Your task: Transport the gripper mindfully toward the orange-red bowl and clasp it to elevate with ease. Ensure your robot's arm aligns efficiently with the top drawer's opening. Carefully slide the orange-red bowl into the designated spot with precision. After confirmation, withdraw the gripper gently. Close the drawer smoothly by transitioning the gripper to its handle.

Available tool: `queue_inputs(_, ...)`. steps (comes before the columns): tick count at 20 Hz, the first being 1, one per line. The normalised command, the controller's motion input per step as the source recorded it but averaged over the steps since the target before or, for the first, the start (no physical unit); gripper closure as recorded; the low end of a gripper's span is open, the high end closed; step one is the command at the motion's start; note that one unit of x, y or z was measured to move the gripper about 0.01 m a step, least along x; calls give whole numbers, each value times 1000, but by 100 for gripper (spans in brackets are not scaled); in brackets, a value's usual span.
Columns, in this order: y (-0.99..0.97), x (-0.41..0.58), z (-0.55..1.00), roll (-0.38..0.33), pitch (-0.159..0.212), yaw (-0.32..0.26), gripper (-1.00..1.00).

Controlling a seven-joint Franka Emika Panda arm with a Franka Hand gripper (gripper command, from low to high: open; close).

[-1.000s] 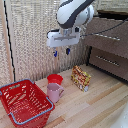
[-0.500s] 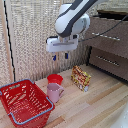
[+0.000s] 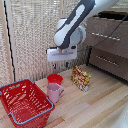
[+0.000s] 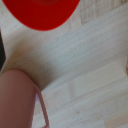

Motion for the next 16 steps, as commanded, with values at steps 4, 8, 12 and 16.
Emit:
queue_inputs(4, -6, 250, -319, -54, 16, -48, -100)
queue_inputs(8, -82, 311, -291, -28, 0, -16, -100)
queue_inputs(12, -239, 185, -284, -30, 2, 4, -100)
queue_inputs(16, -181, 35, -314, -37, 0, 40, -100)
